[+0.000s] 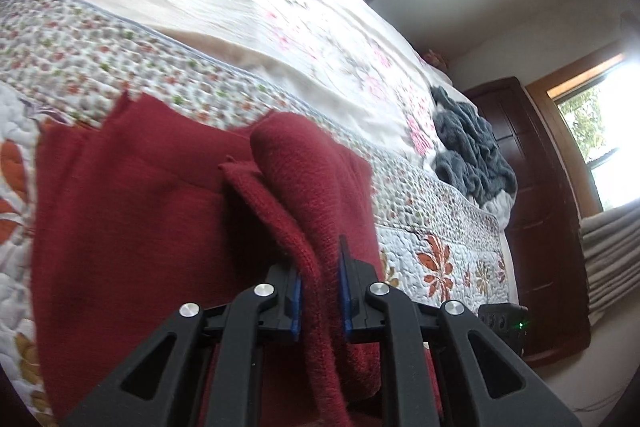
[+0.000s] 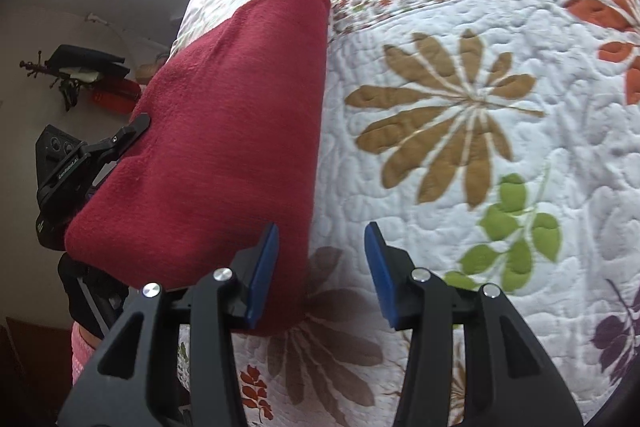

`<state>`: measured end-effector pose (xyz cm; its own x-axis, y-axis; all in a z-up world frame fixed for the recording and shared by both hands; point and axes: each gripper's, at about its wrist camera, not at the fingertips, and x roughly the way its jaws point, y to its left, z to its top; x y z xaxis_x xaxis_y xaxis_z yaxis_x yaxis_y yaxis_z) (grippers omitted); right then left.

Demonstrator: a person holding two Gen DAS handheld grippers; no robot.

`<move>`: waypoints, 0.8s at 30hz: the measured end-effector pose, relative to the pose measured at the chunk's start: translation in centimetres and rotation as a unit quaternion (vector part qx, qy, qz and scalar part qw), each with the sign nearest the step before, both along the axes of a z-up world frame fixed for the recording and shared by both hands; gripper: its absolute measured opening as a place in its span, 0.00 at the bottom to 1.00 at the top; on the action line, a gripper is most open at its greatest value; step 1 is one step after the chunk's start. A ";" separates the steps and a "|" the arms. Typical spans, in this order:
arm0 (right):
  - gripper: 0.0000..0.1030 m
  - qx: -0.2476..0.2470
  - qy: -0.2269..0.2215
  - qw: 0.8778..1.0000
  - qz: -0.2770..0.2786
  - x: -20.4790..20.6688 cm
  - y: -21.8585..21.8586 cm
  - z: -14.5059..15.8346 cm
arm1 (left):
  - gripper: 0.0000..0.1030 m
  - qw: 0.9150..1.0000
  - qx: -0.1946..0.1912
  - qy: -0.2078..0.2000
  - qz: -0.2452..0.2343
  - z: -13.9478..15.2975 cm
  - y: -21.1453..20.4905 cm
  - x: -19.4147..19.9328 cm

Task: Fold small clothes
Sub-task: 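Grasp the folded bundle with the left tool while the right tool opens beside it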

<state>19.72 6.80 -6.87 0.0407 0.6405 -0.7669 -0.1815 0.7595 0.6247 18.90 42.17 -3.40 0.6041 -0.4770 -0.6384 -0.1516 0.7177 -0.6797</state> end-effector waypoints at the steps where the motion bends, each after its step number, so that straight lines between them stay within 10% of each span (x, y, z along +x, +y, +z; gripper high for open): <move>1: 0.44 -0.001 -0.001 1.000 0.003 -0.1 0.5 0.0 | 0.14 1.000 0.003 -0.001 0.005 0.1 0.8 -0.3; 12: 0.47 0.003 -0.011 0.998 0.055 -1.2 5.9 0.0 | 0.14 0.998 0.013 -0.003 0.069 0.2 10.1 -3.3; 24: 0.49 -0.010 -0.002 0.996 0.087 -2.2 9.7 -0.9 | 0.14 0.997 0.027 0.035 0.060 -6.1 12.9 -4.7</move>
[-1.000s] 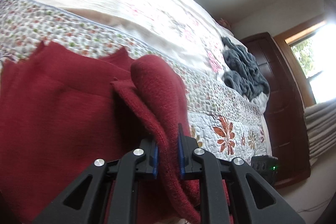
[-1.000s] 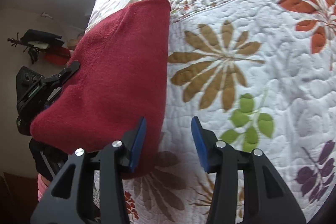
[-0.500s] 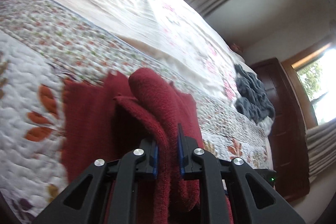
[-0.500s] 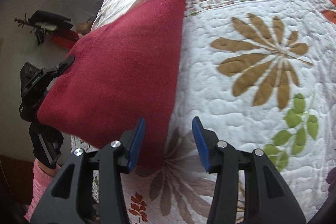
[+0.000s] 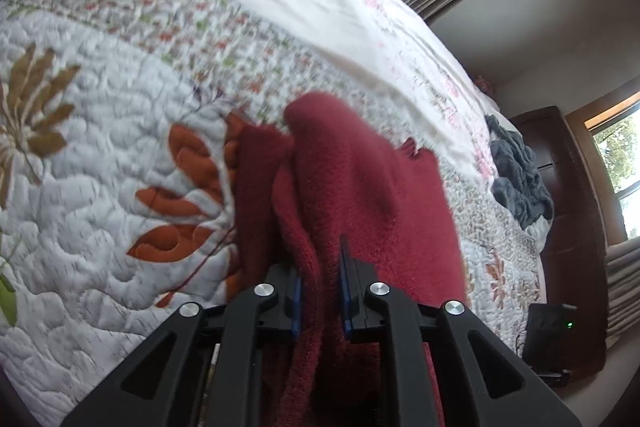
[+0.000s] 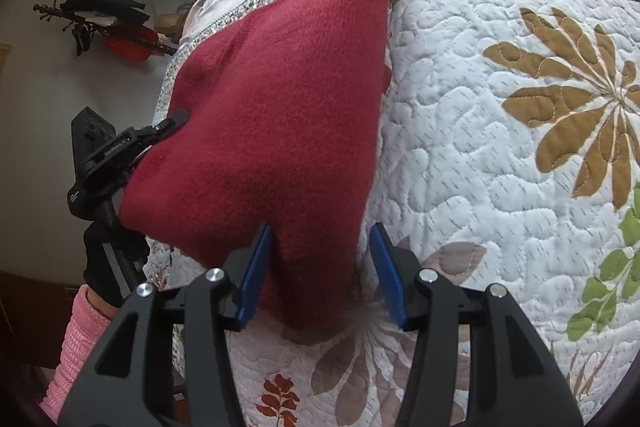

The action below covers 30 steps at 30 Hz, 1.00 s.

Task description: Fold small clothes

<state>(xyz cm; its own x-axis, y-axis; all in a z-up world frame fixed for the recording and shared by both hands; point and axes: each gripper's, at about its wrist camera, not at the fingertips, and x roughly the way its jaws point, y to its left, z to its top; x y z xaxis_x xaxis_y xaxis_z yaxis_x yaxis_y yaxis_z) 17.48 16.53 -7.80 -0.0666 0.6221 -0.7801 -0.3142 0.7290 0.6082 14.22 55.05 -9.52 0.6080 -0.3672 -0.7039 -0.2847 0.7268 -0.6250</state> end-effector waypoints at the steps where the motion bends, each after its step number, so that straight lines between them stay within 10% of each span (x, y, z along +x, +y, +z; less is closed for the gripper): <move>1: 0.49 -0.005 -0.001 1.000 0.001 -0.3 0.0 -0.2 | 0.14 1.000 -0.003 0.001 0.000 -0.5 0.1 -0.1; 20: 0.49 -0.007 -0.012 1.000 0.000 -2.1 -0.2 1.3 | 0.45 0.998 0.037 0.003 -0.050 5.7 -4.5 -8.0; 22: 0.49 -0.004 -0.006 1.000 -0.002 -2.6 -0.4 1.3 | 0.43 0.998 0.031 0.015 -0.045 4.5 -4.7 -7.7; 25: 0.49 -0.004 -0.004 1.000 -0.003 -2.8 -0.7 1.4 | 0.10 0.999 0.003 0.033 -0.043 2.8 -4.8 -7.4; 30: 0.51 0.014 0.019 1.000 -0.003 -2.6 -0.9 0.9 | 0.09 0.999 -0.036 0.000 -0.011 2.4 -2.9 -9.4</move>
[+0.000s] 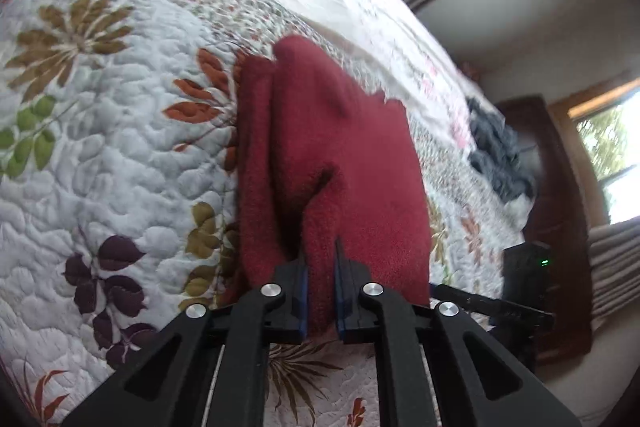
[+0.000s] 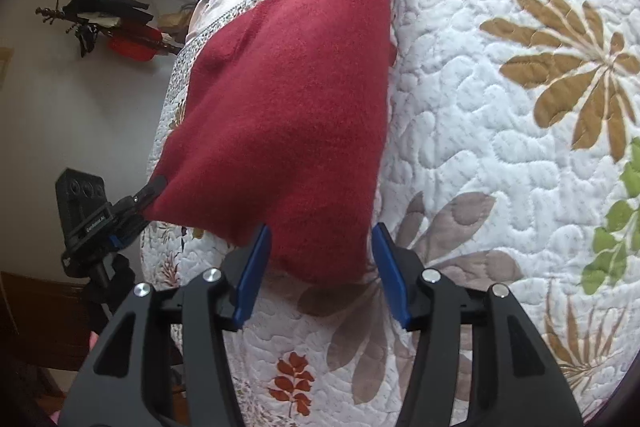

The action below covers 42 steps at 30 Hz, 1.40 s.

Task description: Fold small clothes

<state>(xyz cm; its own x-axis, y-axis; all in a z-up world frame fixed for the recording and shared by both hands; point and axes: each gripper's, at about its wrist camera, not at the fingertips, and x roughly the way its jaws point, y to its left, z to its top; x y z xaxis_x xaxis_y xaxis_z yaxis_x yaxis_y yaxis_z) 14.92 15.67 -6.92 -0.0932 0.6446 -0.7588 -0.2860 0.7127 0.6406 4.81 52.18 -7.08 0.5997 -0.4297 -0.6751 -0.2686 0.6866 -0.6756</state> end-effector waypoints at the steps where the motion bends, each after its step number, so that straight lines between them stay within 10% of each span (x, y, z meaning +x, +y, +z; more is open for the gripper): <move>1: 0.51 -0.001 0.007 1.000 0.000 0.1 0.2 -0.4 | 0.09 1.000 -0.007 0.002 0.003 -0.4 0.3 -0.2; 13: 0.18 0.002 0.036 0.999 0.012 0.2 -0.6 -1.9 | 0.09 1.000 -0.006 0.026 -0.007 -3.9 -0.2 -0.2; 20: 0.20 -0.034 0.027 0.999 0.027 0.1 0.4 -2.4 | 0.13 0.999 -0.009 0.041 -0.012 -4.4 0.0 0.1; 27: 0.45 -0.026 -0.030 0.999 0.032 0.6 0.0 0.8 | 0.16 0.999 -0.026 0.005 -0.037 -0.3 1.1 0.0; 42: 0.45 -0.031 -0.022 0.999 0.026 1.5 1.9 -0.4 | 0.03 0.998 -0.056 0.029 0.018 -3.0 4.0 8.8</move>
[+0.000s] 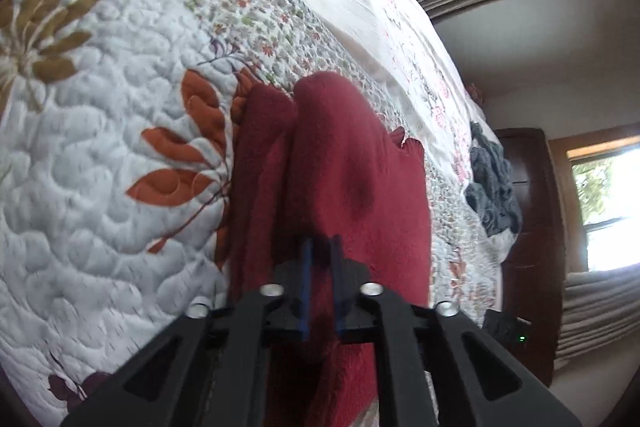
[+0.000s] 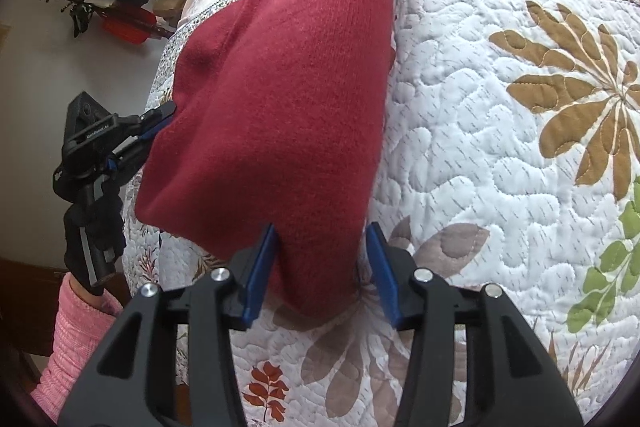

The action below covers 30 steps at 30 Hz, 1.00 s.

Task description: Fold small clothes

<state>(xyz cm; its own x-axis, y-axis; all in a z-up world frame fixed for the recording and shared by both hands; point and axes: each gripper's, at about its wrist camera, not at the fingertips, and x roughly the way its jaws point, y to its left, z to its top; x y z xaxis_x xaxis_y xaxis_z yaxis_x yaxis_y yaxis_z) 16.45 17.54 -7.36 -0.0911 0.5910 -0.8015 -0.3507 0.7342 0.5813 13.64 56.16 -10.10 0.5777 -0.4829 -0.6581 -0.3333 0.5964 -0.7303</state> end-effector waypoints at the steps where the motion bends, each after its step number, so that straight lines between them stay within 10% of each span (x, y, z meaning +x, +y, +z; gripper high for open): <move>1: 0.45 0.000 0.000 1.000 0.000 -0.1 0.0 0.0 | 0.03 1.000 0.008 -0.002 -0.001 0.2 0.0 -0.1; 11: 0.45 -0.007 -0.010 1.000 0.007 0.1 0.9 0.0 | 0.02 0.999 0.018 -0.003 0.045 -0.3 4.2 -2.7; 15: 0.45 -0.001 -0.016 1.000 0.001 0.6 0.9 0.5 | 0.47 0.999 0.027 -0.015 0.020 0.6 3.4 -2.0; 30: 0.67 0.057 0.009 0.998 -0.018 5.9 1.5 -1.0 | 0.61 0.995 -0.019 0.003 -0.101 -3.8 -0.2 4.0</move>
<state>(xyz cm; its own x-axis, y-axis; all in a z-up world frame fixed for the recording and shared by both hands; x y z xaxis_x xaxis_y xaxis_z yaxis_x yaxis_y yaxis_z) 22.32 19.06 -8.39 -0.0818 0.6819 -0.7269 -0.3142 0.6745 0.6681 17.65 55.98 -13.91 0.4633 -0.6130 -0.6400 -0.2135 0.6237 -0.7520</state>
